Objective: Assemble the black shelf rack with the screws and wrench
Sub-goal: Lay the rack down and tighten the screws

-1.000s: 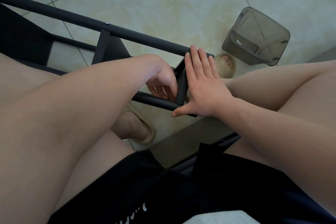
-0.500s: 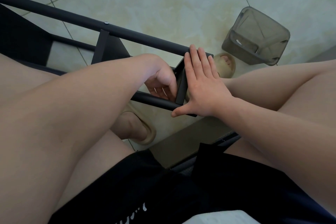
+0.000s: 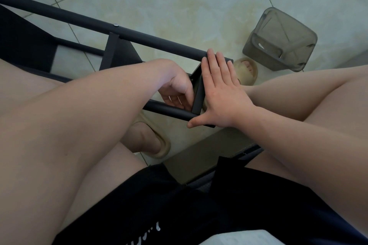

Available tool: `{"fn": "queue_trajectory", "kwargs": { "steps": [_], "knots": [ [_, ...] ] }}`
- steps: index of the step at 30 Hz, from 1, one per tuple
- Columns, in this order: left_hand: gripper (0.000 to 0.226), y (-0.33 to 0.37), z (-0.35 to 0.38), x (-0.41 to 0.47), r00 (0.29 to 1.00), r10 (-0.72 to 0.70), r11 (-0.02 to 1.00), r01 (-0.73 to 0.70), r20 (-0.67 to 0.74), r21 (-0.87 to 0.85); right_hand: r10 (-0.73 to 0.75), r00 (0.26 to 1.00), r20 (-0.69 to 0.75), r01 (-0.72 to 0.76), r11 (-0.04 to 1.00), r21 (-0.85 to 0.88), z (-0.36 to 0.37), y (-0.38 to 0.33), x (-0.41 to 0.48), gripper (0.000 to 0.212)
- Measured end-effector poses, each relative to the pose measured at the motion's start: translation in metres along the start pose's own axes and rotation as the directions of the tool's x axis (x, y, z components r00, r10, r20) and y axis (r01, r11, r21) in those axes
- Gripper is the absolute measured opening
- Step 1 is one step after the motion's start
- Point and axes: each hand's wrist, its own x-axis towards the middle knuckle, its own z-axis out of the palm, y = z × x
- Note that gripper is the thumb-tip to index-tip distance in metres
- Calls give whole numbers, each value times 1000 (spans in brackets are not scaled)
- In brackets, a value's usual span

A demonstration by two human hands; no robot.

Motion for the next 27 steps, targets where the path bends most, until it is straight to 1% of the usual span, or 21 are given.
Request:
{"fn": "queue_trajectory", "kwargs": {
  "steps": [6,9,12,15,23,27],
  "knots": [
    [14,0,-3,-1,1000,18,999,-18,25,-28,0,1000,5,0,1000,2,0,0,0,161],
    [8,-1,-1,-1,999,26,999,-25,21,-38,2,1000,1,-2,1000,2,0,0,0,161],
    [7,-1,0,1,1000,14,1000,-14,-3,-14,0,1000,1,0,1000,6,0,0,0,161],
    [2,2,1,2,1000,9,1000,-9,-7,-30,-2,1000,2,2,1000,7,-1,0,0,162],
    [14,3,1,2,999,41,995,-41,-3,-87,0,1000,5,0,1000,8,-1,0,0,162],
    [9,1,1,1,999,33,998,-33,6,-61,-1,1000,1,1,1000,13,-1,0,1,162]
  ]
}}
